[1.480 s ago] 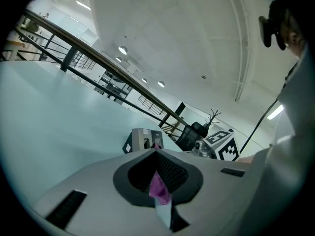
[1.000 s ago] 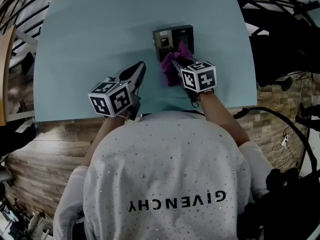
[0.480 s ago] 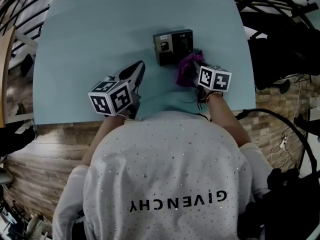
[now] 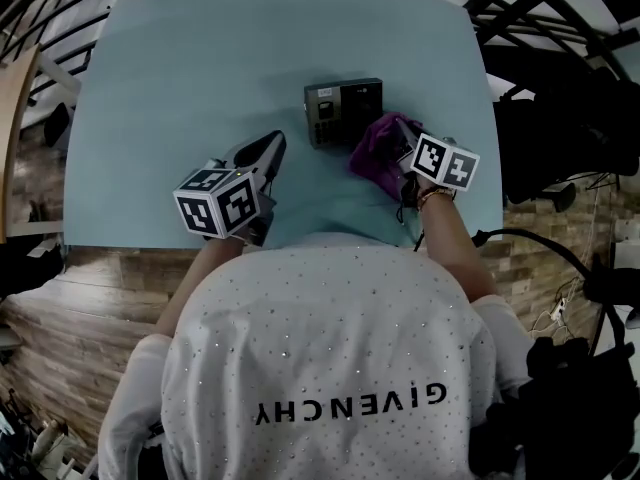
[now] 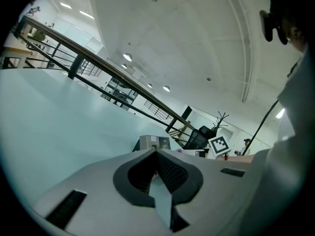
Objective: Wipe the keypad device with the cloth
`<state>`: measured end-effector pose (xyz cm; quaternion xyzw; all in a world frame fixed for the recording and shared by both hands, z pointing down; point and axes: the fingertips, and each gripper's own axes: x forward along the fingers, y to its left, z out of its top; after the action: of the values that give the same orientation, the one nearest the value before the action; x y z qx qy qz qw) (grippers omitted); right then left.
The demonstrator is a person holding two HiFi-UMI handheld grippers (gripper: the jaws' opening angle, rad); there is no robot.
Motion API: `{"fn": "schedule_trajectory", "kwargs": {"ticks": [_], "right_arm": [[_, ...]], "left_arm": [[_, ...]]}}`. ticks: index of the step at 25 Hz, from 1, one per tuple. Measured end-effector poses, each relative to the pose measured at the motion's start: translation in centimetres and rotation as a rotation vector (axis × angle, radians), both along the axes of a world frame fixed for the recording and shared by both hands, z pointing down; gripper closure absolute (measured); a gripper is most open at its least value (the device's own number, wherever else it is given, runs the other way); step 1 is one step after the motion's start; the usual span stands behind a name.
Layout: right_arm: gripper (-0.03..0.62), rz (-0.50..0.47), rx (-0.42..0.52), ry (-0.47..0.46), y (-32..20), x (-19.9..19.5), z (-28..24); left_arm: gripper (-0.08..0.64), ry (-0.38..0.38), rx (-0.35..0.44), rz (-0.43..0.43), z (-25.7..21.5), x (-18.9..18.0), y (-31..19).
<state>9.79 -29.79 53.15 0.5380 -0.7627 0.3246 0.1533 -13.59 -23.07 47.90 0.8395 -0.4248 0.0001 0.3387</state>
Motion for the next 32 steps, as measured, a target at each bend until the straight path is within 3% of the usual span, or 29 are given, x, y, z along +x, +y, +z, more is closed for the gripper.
{"fn": "schedule_trajectory", "kwargs": {"ticks": [5, 8, 14, 20, 28, 32], "right_arm": [[0.563, -0.125, 0.180, -0.082, -5.6, -2.4, -7.4], [0.563, -0.171, 0.233, -0.123, -7.1, -2.5, -9.6], [0.563, -0.190, 0.110, -0.252, -8.0, -2.1, -5.7], [0.563, -0.177, 0.058, -0.428, -7.5, -1.5, -4.0], [0.563, -0.218, 0.008, -0.411, -5.9, -1.1, -2.0], [0.563, -0.273, -0.013, -0.340, -4.5, -0.8, -0.8]], "left_arm": [[0.560, 0.008, 0.009, -0.097, -1.0, 0.1, 0.1], [0.560, -0.003, -0.020, -0.130, -0.9, 1.7, 1.0], [0.560, -0.010, -0.051, -0.177, -1.8, 4.1, 1.0], [0.560, -0.034, -0.051, -0.266, -2.5, 4.4, 1.4], [0.560, -0.056, -0.078, -0.321, -2.3, 5.2, 2.6], [0.560, -0.057, -0.087, -0.345, -2.4, 6.1, 3.2]]}}
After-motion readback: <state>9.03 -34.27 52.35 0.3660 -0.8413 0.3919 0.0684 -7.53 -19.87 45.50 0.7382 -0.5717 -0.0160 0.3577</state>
